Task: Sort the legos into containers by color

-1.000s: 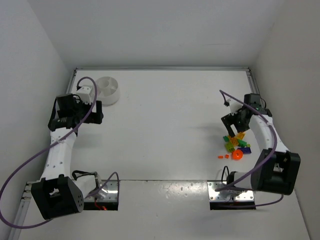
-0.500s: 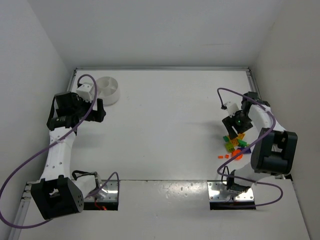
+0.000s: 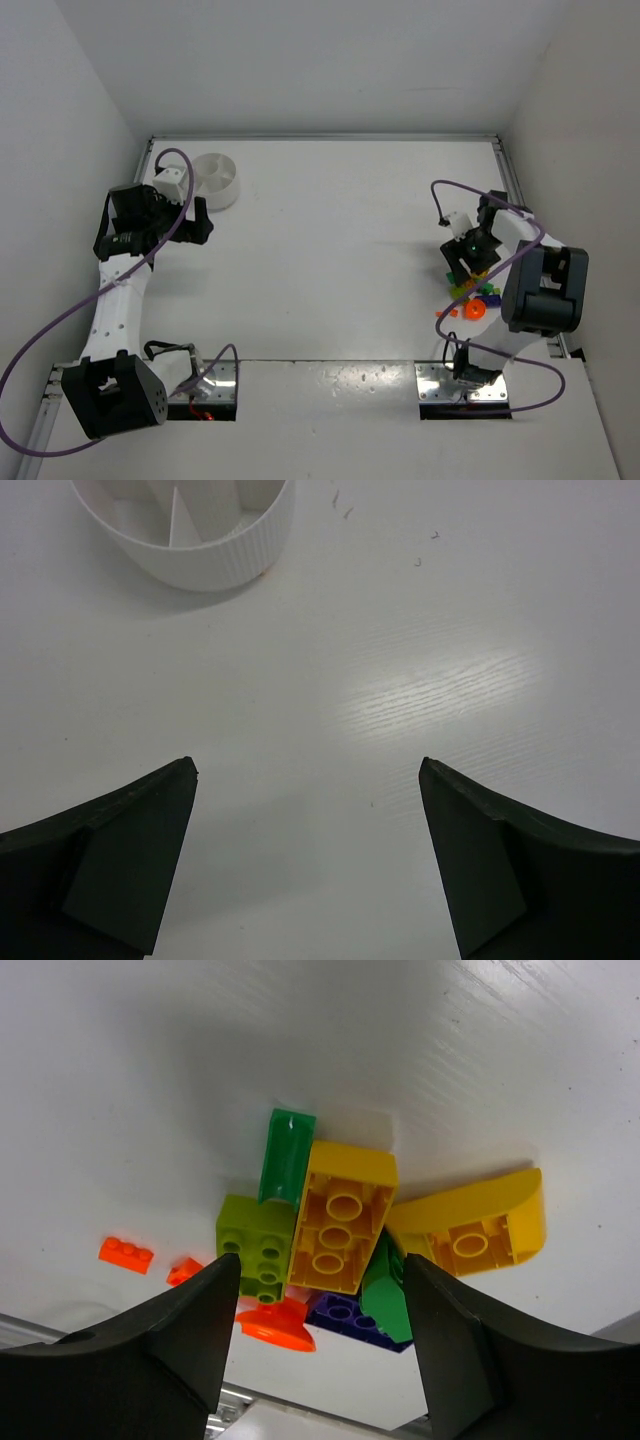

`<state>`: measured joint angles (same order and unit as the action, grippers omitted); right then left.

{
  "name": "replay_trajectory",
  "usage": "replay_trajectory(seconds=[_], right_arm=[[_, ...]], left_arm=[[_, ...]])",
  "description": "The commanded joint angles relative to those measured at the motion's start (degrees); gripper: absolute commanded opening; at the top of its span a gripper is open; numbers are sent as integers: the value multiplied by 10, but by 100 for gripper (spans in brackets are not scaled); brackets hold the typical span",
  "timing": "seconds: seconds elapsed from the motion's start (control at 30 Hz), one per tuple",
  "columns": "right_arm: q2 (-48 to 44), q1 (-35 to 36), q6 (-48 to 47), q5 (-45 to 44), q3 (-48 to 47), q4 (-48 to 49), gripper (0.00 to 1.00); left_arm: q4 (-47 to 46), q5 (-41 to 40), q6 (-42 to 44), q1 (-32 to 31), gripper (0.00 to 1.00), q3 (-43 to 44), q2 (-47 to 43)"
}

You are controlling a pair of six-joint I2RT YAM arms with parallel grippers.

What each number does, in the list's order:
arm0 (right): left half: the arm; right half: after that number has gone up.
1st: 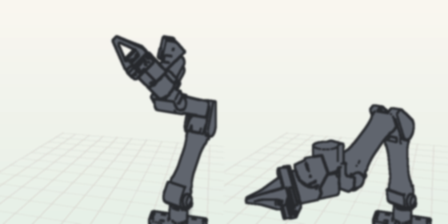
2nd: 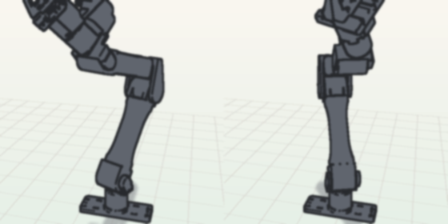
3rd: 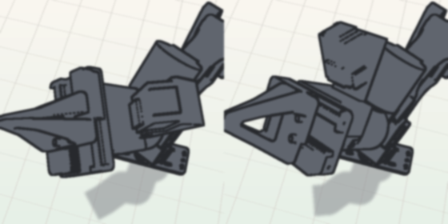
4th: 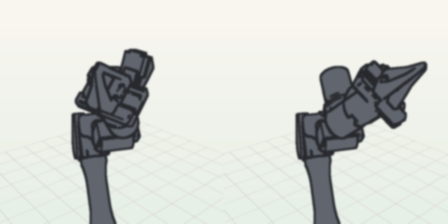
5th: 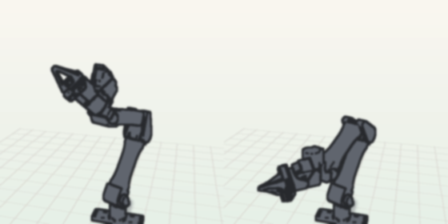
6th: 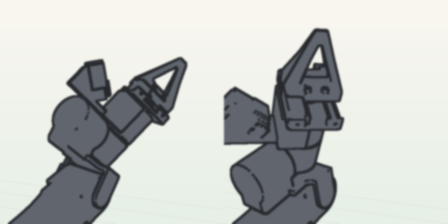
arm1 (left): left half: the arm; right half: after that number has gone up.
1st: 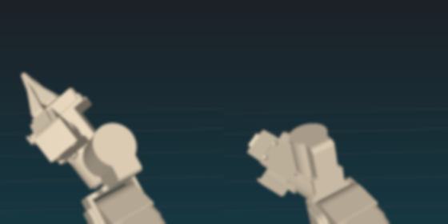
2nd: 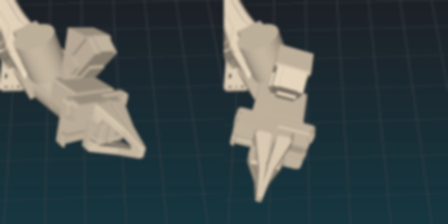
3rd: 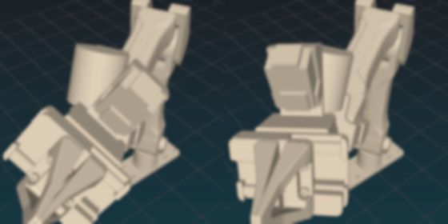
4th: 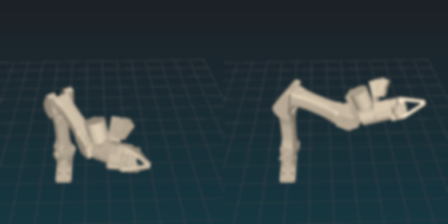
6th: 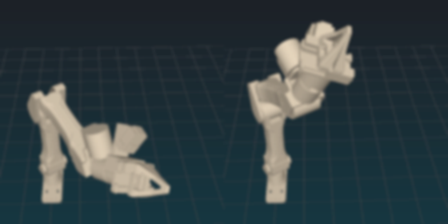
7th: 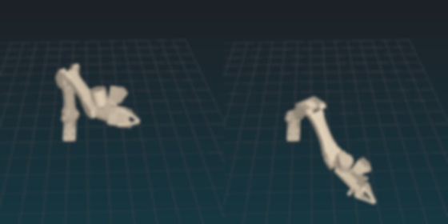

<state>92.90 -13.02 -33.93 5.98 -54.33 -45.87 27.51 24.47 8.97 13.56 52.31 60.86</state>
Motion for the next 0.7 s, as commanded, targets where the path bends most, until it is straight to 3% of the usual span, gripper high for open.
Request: replay_trajectory(seconds=[0.0, 0.27, 0.53, 0.67], right_arm=[[15, -3, 9, -1, -5, 25, 67], [46, -3, 15, -1, -10, 43, 64], [64, -3, 15, -1, -16, 48, 42], [79, 8, 15, 19, -32, 48, 26]], left_arm=[[-16, 13, -2, 4, 99, 21, -1], [-16, 13, -2, 4, 99, 21, 4], [-21, 13, -7, 4, 99, 26, 15], [-21, 13, -7, 4, 99, 26, 15]])
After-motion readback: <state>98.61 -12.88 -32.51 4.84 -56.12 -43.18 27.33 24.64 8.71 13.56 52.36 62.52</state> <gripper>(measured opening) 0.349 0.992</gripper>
